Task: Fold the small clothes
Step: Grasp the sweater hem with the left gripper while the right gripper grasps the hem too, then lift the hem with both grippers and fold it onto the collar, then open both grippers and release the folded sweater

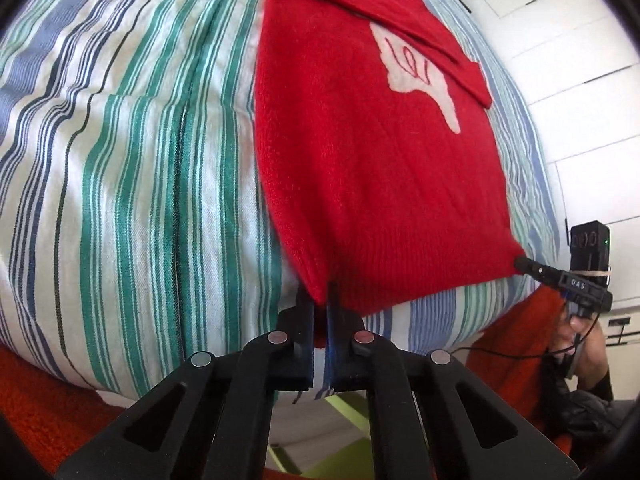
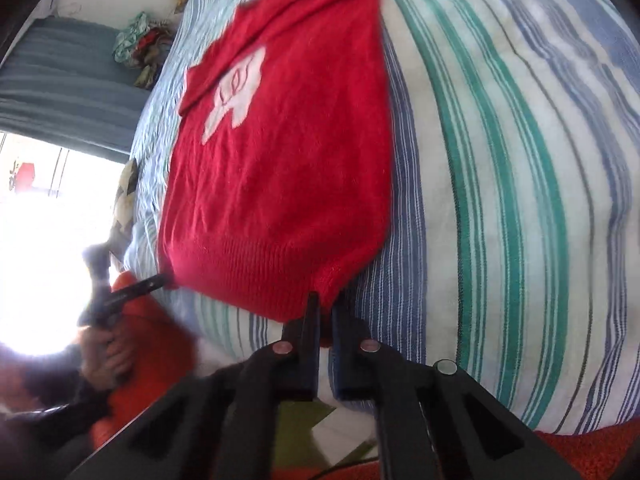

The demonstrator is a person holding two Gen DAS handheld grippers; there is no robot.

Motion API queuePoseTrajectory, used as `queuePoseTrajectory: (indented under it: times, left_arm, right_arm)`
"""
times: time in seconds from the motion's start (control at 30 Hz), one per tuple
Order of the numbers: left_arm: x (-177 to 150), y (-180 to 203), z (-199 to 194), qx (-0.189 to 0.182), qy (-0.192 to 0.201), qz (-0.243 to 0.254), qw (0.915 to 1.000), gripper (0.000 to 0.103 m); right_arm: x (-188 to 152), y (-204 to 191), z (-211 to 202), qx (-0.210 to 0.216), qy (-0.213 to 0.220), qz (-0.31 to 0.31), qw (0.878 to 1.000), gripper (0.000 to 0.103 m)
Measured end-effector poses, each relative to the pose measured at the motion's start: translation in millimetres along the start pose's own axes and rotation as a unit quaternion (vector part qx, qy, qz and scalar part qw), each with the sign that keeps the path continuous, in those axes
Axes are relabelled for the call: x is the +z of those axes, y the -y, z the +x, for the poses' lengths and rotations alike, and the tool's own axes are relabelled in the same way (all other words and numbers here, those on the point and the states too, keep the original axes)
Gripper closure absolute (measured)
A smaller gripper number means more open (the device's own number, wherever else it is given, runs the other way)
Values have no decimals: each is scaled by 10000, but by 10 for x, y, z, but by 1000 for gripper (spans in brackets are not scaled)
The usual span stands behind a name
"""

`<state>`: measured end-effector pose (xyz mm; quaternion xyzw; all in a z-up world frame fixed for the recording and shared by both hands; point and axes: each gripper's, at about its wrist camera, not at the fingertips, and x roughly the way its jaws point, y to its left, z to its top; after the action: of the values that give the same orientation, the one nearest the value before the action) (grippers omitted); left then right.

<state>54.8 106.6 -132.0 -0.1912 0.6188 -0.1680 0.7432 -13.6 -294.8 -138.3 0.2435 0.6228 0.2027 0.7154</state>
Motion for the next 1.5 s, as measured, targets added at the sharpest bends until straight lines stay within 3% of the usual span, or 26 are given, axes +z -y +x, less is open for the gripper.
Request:
queuePoseTrajectory:
  times: [0.07,0.17,0.3,0.43,0.57,0.73,0.77,0.83,0.87,0.9,0.97,1.03,1.13,1.2,1.3,1.37,1.4,1.43,1.47,1.5]
  left_arm:
    - [-29,6,-160,-368,178,-183,9990,101]
    - [231,6,-419,-799,703,-359,9937,101]
    - [1005,61,-610,-1121,1462,-472,9818,101]
    - [1974,180,-416,-930,1800,-527,9778,101]
    - [2797,215,-25,-421,1816,-629,9805,101]
    - [3407,184,430,198,1469,-755,9861,96]
    - [3504,154,491,299,1381,-855,9863,88]
    - [3649,56,494,503,1423,-1068,9827,57]
    - [3664,-6,435,547,1567,-1172,9791,39]
    - [3681,-61,375,577,1741,-1271,9748,33]
    - [3651,-139,226,516,1964,-1354,9698,33]
    - [3492,-98,58,617,2197,-1216,9660,33]
    - [3073,190,-89,700,2486,-508,9647,28]
    - [2720,419,-44,714,2518,15,9651,11]
    - [2256,599,255,928,2214,530,9693,7]
    - [2006,586,474,1259,1808,613,9735,8]
    - [1889,551,537,1371,1683,543,9746,13]
    - [1774,528,541,1394,1630,440,9757,14]
    - [1652,511,505,1310,1643,345,9771,14]
    - [1526,508,445,1214,1735,266,9770,14]
  right_arm:
    - [2,-27,-166,105,252,-15,9996,98]
    - [91,-106,-372,455,755,66,9961,98]
    - [614,-221,-544,693,1538,31,9857,98]
    - [1511,-307,-481,652,2155,-4,9743,98]
    - [2508,-323,-210,397,2450,49,9687,98]
    - [3396,-269,187,70,2518,183,9676,98]
    - [3516,-231,274,66,2449,244,9692,98]
    - [3694,-159,454,-8,2341,429,9713,94]
    - [3743,-129,493,-118,2359,487,9705,79]
    - [3768,-115,516,-248,2417,514,9687,58]
    - [3754,-95,466,-218,2613,519,9636,45]
    - [3683,-130,339,-300,2810,387,9584,45]
    - [3503,-405,182,-527,2868,-364,9558,45]
    - [3297,-672,182,-380,2639,-1032,9582,45]
    - [2885,-908,382,-301,2056,-1781,9618,46]
    - [2659,-794,602,-744,1617,-1863,9662,46]
    - [2577,-629,696,-1132,1410,-1730,9682,53]
    - [2482,-438,700,-1325,1365,-1536,9696,60]
    - [2403,-311,614,-1344,1495,-1383,9698,74]
    - [2315,-271,481,-1466,1669,-1284,9665,70]
